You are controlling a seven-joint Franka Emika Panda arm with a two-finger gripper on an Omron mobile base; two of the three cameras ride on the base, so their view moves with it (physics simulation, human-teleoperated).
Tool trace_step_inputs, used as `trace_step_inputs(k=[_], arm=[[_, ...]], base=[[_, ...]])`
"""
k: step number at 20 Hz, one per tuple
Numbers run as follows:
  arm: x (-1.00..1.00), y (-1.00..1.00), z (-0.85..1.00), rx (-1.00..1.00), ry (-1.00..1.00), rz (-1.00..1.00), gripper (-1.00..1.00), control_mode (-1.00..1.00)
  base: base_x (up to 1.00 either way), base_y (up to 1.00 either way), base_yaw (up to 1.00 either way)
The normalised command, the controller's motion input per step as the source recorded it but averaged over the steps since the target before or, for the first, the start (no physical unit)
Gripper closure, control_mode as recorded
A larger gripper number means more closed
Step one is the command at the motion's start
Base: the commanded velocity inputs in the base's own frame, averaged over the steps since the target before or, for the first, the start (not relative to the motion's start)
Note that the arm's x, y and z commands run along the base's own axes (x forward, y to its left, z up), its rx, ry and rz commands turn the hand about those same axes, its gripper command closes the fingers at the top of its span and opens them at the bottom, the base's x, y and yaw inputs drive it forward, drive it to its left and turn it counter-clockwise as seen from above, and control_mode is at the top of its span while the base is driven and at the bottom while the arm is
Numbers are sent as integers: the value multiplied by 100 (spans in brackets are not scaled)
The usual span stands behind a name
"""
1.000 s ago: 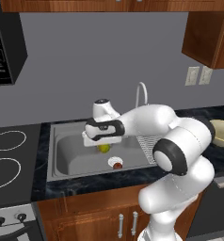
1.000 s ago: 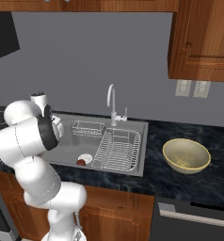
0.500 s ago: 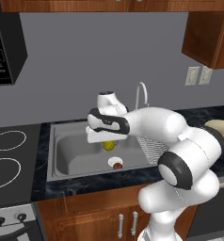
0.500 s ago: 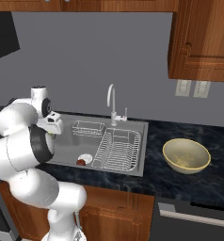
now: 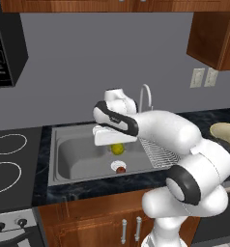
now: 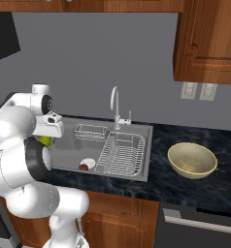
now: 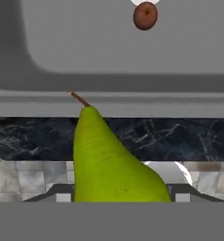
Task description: Remove the apple and pear from the sink. Then move the bowl and cup from the counter to the sink for washing.
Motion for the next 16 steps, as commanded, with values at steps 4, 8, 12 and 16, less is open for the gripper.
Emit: trace_step_inputs(k=[4, 8, 12, 16], arm=[[-51, -21, 14, 0, 0, 0, 100, -100], [-47, -27, 11, 0, -5, 0, 100, -100], [-44, -32, 7, 0, -14, 0, 100, -100], [-38, -36, 7, 0, -15, 0, 100, -100]], base=[[0, 0, 0], [0, 0, 0], [0, 0, 0], [0, 0, 0]])
